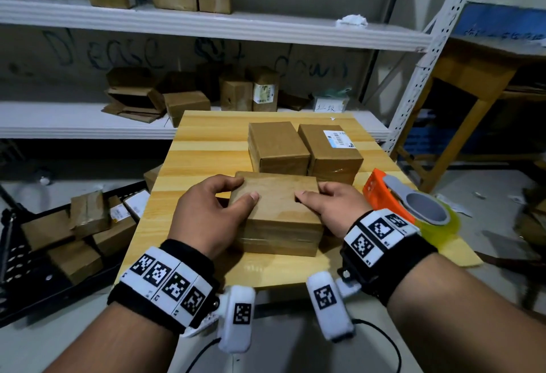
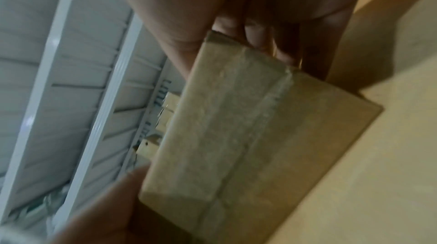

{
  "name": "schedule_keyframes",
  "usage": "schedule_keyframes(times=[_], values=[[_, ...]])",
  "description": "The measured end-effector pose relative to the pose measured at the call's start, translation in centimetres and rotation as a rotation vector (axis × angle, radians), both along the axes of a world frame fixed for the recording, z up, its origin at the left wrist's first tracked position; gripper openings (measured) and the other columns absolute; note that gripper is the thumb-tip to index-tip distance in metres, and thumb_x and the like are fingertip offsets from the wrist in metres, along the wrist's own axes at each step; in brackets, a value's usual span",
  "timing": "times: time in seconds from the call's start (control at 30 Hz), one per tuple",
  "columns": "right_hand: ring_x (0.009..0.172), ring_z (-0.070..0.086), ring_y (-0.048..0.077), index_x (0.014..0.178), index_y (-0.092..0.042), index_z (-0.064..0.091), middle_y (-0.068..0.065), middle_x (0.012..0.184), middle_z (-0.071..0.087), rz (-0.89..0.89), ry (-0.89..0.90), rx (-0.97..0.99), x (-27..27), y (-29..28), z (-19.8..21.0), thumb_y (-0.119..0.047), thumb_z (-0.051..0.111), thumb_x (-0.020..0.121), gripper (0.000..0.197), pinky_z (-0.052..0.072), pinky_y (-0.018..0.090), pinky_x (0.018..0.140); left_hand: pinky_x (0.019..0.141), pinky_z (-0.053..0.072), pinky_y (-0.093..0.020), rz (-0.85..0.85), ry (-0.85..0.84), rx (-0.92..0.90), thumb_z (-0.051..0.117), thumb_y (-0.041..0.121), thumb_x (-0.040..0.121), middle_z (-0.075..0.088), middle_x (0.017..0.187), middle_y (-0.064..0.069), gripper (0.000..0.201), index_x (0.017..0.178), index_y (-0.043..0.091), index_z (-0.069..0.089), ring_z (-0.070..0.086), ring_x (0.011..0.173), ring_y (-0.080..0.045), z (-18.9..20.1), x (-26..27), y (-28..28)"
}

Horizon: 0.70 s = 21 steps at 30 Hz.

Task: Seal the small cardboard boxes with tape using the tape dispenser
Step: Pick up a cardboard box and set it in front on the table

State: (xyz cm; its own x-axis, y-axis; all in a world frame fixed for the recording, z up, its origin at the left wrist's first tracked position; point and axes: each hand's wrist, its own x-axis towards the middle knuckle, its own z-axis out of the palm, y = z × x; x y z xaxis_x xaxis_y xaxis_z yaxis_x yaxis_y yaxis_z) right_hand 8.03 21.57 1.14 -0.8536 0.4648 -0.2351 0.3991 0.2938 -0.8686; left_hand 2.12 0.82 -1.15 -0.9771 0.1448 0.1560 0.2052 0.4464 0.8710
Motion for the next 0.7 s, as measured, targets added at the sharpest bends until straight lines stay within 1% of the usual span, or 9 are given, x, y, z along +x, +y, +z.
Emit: schedule_keyframes(times=[0.07, 0.17, 0.23, 0.33, 0.4, 0.47, 0.53, 0.63, 0.7], values=[[0.096, 0.062, 0.006, 0.120, -0.024, 0.072, -0.014, 0.104, 0.068, 0.058, 0.048, 0.051, 0.3, 0.2, -0.2, -0.044, 0.058, 0.103, 0.029, 0.043, 0.021, 0.081, 0.068, 0.052, -0.022, 0.000, -0.001, 0.007, 0.081, 0.045, 0.086, 0.074, 0.115, 0.013, 0.044, 0.127, 0.031, 0.073, 0.067, 0.087, -0.001, 0.0, 0.0, 0.0], [0.112, 0.056, 0.011, 0.137, -0.021, 0.067, -0.010, 0.116, 0.064, 0.051, 0.093, 0.028, 0.8, 0.7, -1.1, -0.042, 0.047, 0.108, 0.041, 0.031, 0.019, 0.092, 0.076, 0.058, -0.031, 0.006, -0.002, 0.021, 0.081, 0.046, 0.085, 0.075, 0.113, 0.013, 0.044, 0.125, 0.031, 0.074, 0.069, 0.088, -0.004, 0.0, 0.0, -0.1], [0.120, 0.057, 0.008, 0.142, -0.021, 0.063, -0.012, 0.125, 0.066, 0.026, 0.137, -0.015, 1.3, 0.6, -1.9, -0.044, 0.049, 0.107, 0.043, 0.035, 0.019, 0.095, 0.080, 0.061, -0.036, 0.003, -0.020, 0.032, 0.080, 0.046, 0.085, 0.074, 0.113, 0.014, 0.044, 0.126, 0.031, 0.073, 0.069, 0.089, -0.005, 0.0, 0.2, 0.0], [0.090, 0.060, -0.018, 0.126, -0.030, 0.068, -0.026, 0.103, 0.063, 0.010, 0.192, -0.077, 1.4, 0.8, -3.0, -0.039, 0.051, 0.108, 0.027, 0.037, -0.002, 0.071, 0.077, 0.060, -0.033, 0.001, -0.013, 0.036, 0.079, 0.045, 0.086, 0.072, 0.115, 0.015, 0.043, 0.127, 0.031, 0.072, 0.067, 0.089, -0.001, 0.0, 0.3, 0.1], [0.075, 0.057, -0.027, 0.108, -0.034, 0.065, -0.029, 0.094, 0.061, 0.044, 0.185, -0.067, 1.1, 0.8, -3.0, -0.035, 0.052, 0.107, 0.013, 0.037, -0.006, 0.061, 0.064, 0.056, -0.020, 0.007, -0.012, 0.046, 0.079, 0.043, 0.087, 0.071, 0.109, 0.017, 0.041, 0.126, 0.033, 0.072, 0.067, 0.084, 0.002, -0.2, 0.4, 0.2], [0.088, 0.064, -0.017, 0.111, -0.027, 0.070, -0.022, 0.099, 0.070, 0.094, 0.184, -0.028, 0.9, 1.1, -2.8, -0.039, 0.056, 0.105, 0.019, 0.042, 0.000, 0.066, 0.052, 0.051, -0.011, 0.016, -0.009, 0.065, 0.080, 0.041, 0.087, 0.070, 0.100, 0.017, 0.038, 0.123, 0.033, 0.073, 0.065, 0.080, 0.013, -0.3, 0.5, 0.3], [0.101, 0.066, -0.001, 0.121, -0.027, 0.068, -0.019, 0.107, 0.071, 0.109, 0.195, 0.015, 1.0, 1.2, -2.6, -0.045, 0.058, 0.103, 0.028, 0.046, 0.013, 0.077, 0.050, 0.048, -0.008, 0.017, 0.002, 0.067, 0.080, 0.039, 0.087, 0.070, 0.097, 0.016, 0.037, 0.123, 0.033, 0.073, 0.061, 0.078, 0.020, -0.3, 0.6, 0.4], [0.115, 0.062, 0.007, 0.142, -0.027, 0.053, -0.013, 0.128, 0.066, 0.112, 0.184, 0.083, 1.1, 1.3, -2.4, -0.054, 0.057, 0.100, 0.049, 0.045, 0.025, 0.092, 0.052, 0.047, -0.005, 0.011, 0.009, 0.052, 0.080, 0.039, 0.088, 0.070, 0.101, 0.017, 0.037, 0.123, 0.032, 0.073, 0.061, 0.079, 0.020, -0.3, 0.5, 0.5], [0.120, 0.060, 0.009, 0.149, -0.028, 0.047, -0.007, 0.137, 0.064, 0.126, 0.186, 0.123, 1.2, 1.3, -2.2, -0.055, 0.054, 0.101, 0.055, 0.043, 0.027, 0.094, 0.053, 0.047, -0.005, 0.016, 0.010, 0.043, 0.080, 0.040, 0.088, 0.070, 0.101, 0.015, 0.037, 0.123, 0.034, 0.073, 0.062, 0.080, 0.016, -0.3, 0.5, 0.4]])
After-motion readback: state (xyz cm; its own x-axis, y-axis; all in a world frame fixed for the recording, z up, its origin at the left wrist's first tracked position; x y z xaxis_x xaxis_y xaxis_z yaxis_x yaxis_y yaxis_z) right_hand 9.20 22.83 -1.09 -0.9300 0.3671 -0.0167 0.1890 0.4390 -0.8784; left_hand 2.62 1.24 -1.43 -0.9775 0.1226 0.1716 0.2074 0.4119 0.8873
